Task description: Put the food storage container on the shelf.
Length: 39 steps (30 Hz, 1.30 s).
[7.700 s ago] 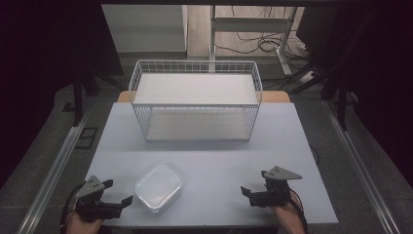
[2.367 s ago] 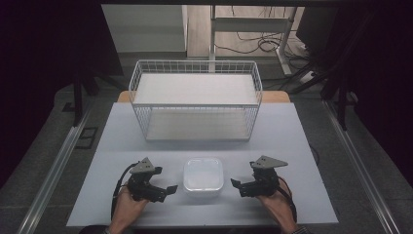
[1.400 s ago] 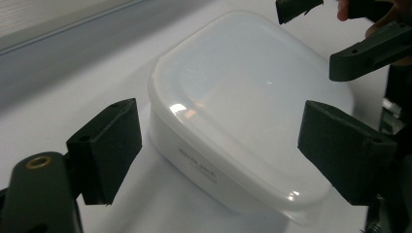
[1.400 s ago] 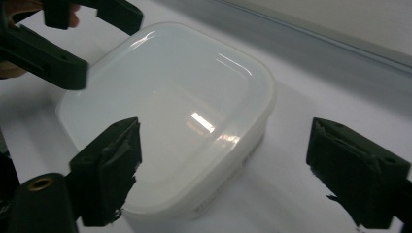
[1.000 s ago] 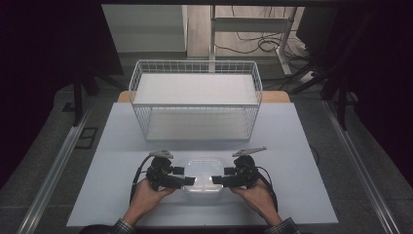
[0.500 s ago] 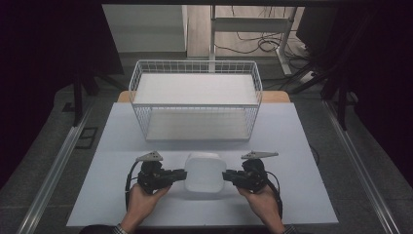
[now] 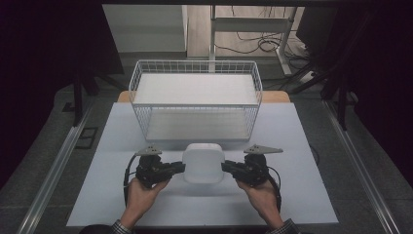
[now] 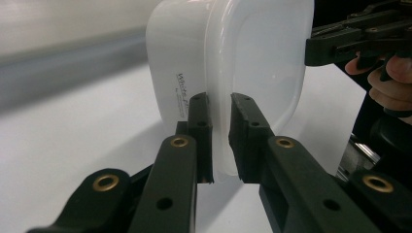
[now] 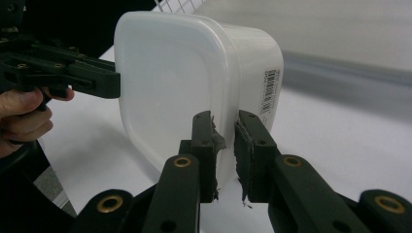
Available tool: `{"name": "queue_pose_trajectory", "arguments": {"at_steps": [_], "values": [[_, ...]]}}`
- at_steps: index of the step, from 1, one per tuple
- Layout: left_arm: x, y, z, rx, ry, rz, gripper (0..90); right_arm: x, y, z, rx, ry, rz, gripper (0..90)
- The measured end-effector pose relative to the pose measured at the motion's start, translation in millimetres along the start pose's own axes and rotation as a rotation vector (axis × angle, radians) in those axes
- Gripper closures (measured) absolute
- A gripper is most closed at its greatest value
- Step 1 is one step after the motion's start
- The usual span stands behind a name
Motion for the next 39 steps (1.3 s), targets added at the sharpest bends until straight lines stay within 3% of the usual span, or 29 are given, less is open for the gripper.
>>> {"name": "queue_pose_trajectory", "arguments": {"at_steps": [9,22,39], "values": [[41.2,1.3,-11.3,0.018,0.035,0.046,80.3,38.1,-1.7,-3.2,0.017,0.063,-0.031,78.3],[84.7,-1.2,-22.8,0.041,0.087,0.079,80.2,83.3,-5.0,-4.0,0.018,0.112,-0.069,78.3],[165.8,-5.7,-50.2,0.060,0.155,0.106,80.0,171.1,-17.7,-5.4,0.031,0.193,-0.116,78.3]]}}
Point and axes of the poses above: each handheld gripper's, and its own axes: z roughly forward along the jaws, x roughly out of its top, y roughly to its right, the point moved 6 cm from there along z, roughly forward along the jaws, and after that the axes turned 6 degrees about y, right-handed, at the moved point
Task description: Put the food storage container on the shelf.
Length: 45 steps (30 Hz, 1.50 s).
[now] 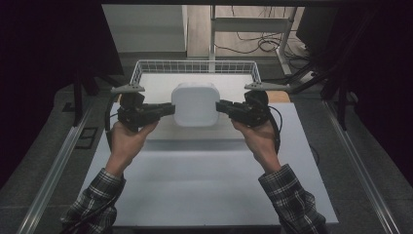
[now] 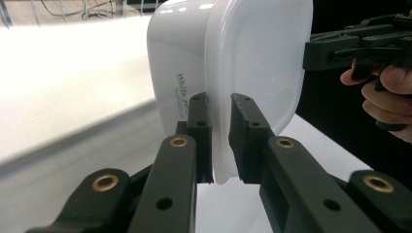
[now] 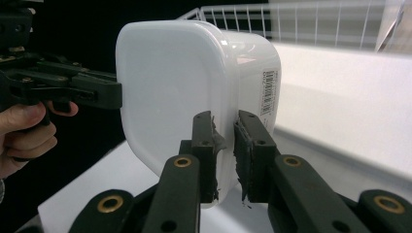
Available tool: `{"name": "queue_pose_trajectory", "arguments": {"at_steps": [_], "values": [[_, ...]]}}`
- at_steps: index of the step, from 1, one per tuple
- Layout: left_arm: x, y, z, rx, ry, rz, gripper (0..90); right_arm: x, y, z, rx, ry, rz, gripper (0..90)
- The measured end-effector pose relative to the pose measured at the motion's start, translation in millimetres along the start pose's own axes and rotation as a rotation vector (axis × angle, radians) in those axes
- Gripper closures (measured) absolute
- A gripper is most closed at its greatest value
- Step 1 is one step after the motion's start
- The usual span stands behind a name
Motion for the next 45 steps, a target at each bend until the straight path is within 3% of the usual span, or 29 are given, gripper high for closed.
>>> {"name": "queue_pose_trajectory", "arguments": {"at_steps": [9,19,28,36,45], "values": [[28.5,-17.1,11.7,0.020,-0.011,-0.014,79.3,30.0,12.6,16.1,-0.028,0.001,0.013,78.1],[33.9,-34.9,26.5,0.042,-0.033,-0.049,77.8,35.6,27.9,35.1,-0.045,-0.031,0.050,77.4],[33.6,-40.0,33.3,0.031,-0.030,-0.069,67.7,38.2,32.9,46.9,-0.066,-0.058,0.057,73.6],[38.9,-43.1,40.6,0.032,-0.023,-0.079,65.3,39.3,41.3,52.9,-0.077,-0.061,0.086,70.2],[38.0,-48.8,48.5,0.060,-0.033,-0.088,65.9,40.0,45.2,61.7,-0.095,-0.077,0.087,63.2]]}}
Point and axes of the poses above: each handheld gripper's, and its own axes: z roughly forward along the jaws, x roughly out of its top, y roughly to its right, the point moved 6 cm from there along z, roughly forward along the jaws, and after that the axes turned 6 degrees about y, right-handed, at the moved point
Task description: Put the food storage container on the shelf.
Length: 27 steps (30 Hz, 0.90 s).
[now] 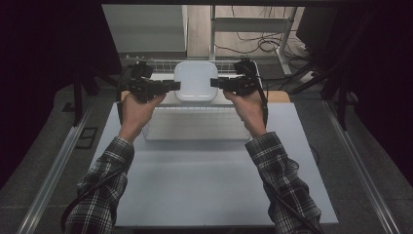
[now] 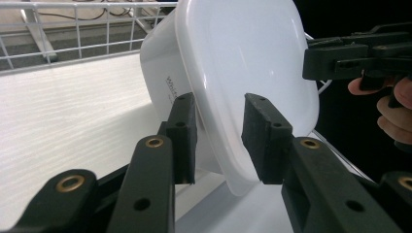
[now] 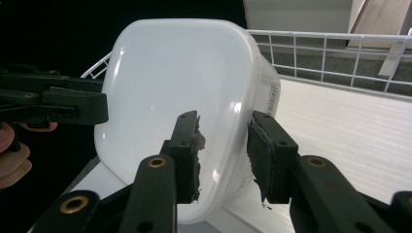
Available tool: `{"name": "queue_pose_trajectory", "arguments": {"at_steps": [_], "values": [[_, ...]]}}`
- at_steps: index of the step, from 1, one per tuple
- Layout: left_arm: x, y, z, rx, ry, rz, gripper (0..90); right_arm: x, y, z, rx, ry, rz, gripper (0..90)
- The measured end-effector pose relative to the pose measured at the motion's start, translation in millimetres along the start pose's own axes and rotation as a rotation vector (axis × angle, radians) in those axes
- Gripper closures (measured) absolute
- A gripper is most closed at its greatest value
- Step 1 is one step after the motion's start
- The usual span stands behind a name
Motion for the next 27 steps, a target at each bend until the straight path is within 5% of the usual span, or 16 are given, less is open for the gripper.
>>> {"name": "queue_pose_trajectory", "arguments": {"at_steps": [15,18,24,27], "values": [[6.3,-13.6,14.4,0.035,-0.004,-0.018,48.4,-2.0,4.5,13.1,-0.010,-0.021,0.010,49.3],[8.3,-16.9,17.2,0.054,0.003,-0.026,45.3,0.1,5.9,14.8,-0.043,-0.013,-0.013,44.7],[11.9,-21.6,24.4,0.118,0.036,0.022,37.5,4.9,12.8,22.6,-0.125,0.020,-0.048,35.1],[12.1,-20.5,25.6,0.146,0.049,0.067,30.3,5.9,16.1,25.1,-0.131,0.020,-0.045,29.8]]}}
Point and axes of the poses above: each handheld gripper's, and its own axes: z roughly forward along the jaws, x roughly out of its top, y roughly to its right, the point moved 6 cm from there along z, roughly forward along the jaws, and after that the axes turned 6 degrees about y, right-handed, at the moved point
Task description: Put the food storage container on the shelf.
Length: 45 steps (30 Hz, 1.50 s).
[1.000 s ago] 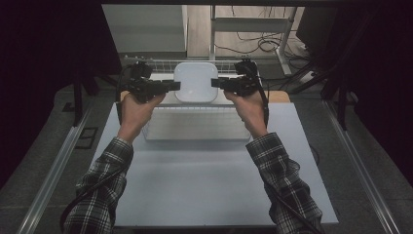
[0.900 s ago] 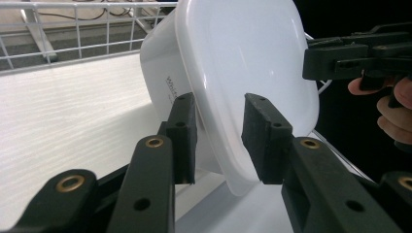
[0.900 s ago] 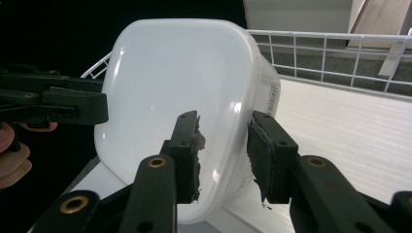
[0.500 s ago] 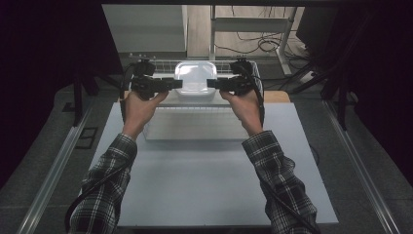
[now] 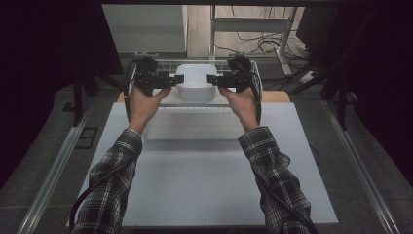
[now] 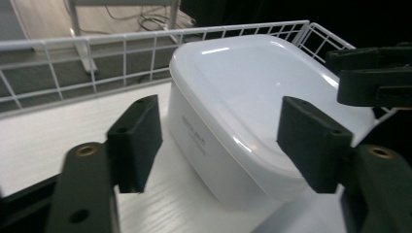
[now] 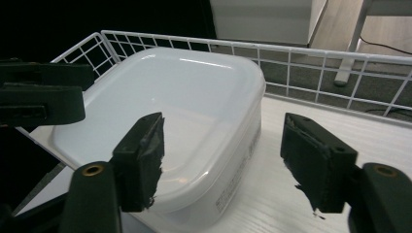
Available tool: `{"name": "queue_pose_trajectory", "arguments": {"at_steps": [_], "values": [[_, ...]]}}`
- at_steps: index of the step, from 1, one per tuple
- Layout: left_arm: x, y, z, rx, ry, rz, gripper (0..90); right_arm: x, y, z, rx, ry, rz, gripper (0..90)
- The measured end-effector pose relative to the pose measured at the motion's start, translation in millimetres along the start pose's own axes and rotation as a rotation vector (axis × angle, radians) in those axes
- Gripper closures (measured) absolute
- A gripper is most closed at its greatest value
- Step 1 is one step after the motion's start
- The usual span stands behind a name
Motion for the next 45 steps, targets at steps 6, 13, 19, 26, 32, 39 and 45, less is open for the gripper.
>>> {"name": "queue_pose_trajectory", "arguments": {"at_steps": [6,13,19,26,32,39,45], "values": [[2.1,8.0,-8.3,-0.099,0.044,-0.001,16.5,3.7,-1.4,-8.3,0.039,0.064,-0.039,14.8],[-12.1,17.5,-17.2,-0.165,0.006,0.060,6.1,-11.6,-12.6,-17.5,0.083,0.039,-0.138,1.9],[-23.0,21.0,-21.1,-0.193,0.013,0.099,4.7,-22.7,-17.7,-21.4,0.084,0.026,-0.189,0.0],[-32.9,24.3,-27.1,-0.202,0.016,0.133,4.1,-33.0,-17.4,-24.0,0.091,0.001,-0.201,0.0],[-41.0,27.9,-35.3,-0.220,0.031,0.124,4.0,-41.0,-17.7,-28.0,0.100,-0.002,-0.207,0.0],[-55.2,31.9,-40.6,-0.233,0.006,0.140,2.8,-50.4,-21.3,-35.2,0.123,-0.006,-0.226,0.0],[-67.6,34.1,-45.1,-0.229,-0.024,0.170,1.8,-59.3,-25.2,-42.3,0.143,-0.014,-0.247,0.0]]}}
Point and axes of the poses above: each handheld gripper's, and its own axes: z roughly forward along the jaws, x roughly out of its top, y roughly to its right, the point moved 6 cm from there along z, roughly forward along the jaws, and after that the axes turned 6 degrees about y, right-handed, at the moved point
